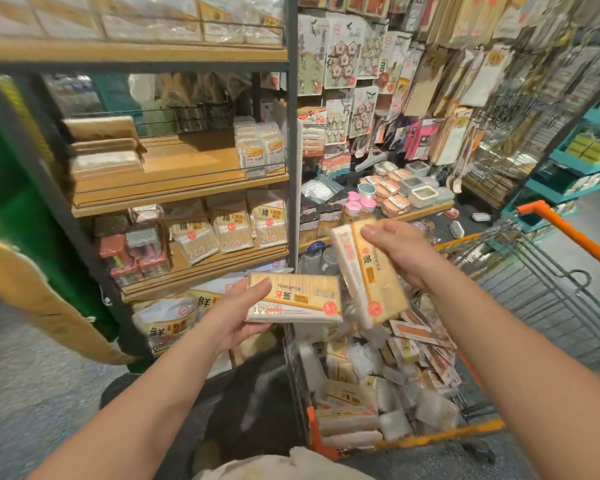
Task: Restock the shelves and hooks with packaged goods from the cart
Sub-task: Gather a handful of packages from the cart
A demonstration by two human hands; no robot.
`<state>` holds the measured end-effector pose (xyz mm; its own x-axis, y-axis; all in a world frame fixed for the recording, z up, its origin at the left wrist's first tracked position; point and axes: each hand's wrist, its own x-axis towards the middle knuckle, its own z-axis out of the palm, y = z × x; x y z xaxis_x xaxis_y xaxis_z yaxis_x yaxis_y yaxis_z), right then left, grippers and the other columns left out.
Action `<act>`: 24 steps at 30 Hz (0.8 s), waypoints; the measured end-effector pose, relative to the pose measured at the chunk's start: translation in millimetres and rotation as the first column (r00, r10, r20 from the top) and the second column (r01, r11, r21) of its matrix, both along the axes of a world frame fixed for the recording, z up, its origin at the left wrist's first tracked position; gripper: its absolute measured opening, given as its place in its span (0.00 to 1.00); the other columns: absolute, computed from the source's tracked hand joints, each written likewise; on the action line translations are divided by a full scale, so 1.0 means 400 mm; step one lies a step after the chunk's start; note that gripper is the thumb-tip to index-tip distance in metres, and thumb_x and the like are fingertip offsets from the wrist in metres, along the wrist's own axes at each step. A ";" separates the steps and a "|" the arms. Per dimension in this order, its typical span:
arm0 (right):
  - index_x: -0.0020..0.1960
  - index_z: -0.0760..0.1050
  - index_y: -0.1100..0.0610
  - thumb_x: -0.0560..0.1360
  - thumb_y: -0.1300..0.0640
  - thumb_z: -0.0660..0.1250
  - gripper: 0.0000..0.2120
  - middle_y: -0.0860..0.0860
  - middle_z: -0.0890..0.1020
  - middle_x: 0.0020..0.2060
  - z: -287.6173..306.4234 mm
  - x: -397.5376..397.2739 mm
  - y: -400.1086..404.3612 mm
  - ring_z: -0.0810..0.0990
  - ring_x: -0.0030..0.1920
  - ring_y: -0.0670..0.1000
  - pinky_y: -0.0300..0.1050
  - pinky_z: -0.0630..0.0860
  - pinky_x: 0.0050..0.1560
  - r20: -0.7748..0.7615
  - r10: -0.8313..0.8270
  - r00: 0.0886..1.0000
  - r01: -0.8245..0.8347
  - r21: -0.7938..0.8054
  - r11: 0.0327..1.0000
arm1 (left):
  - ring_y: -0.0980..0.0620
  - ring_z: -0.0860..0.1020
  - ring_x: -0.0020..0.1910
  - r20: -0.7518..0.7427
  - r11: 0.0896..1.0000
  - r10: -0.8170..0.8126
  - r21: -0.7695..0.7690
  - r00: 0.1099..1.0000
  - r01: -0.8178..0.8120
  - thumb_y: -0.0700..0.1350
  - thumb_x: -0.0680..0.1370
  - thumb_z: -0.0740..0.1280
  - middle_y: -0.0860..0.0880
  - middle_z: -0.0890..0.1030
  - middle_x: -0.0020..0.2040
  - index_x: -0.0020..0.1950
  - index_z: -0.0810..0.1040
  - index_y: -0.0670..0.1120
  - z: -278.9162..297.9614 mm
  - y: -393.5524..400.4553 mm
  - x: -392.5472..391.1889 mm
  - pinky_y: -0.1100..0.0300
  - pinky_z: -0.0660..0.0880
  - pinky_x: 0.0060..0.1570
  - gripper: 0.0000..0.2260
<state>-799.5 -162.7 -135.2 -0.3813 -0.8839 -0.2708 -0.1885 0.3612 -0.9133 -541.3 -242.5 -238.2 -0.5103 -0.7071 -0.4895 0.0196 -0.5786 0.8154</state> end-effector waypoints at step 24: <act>0.57 0.77 0.51 0.75 0.38 0.63 0.19 0.48 0.85 0.49 -0.096 0.552 -0.692 0.83 0.50 0.49 0.48 0.74 0.60 0.404 0.732 0.548 -0.785 0.551 0.283 | 0.45 0.83 0.48 -0.251 0.985 -0.142 0.058 0.957 0.162 0.57 0.51 0.85 0.41 0.84 0.50 0.52 0.85 0.43 0.011 -0.436 0.430 0.52 0.82 0.43 0.33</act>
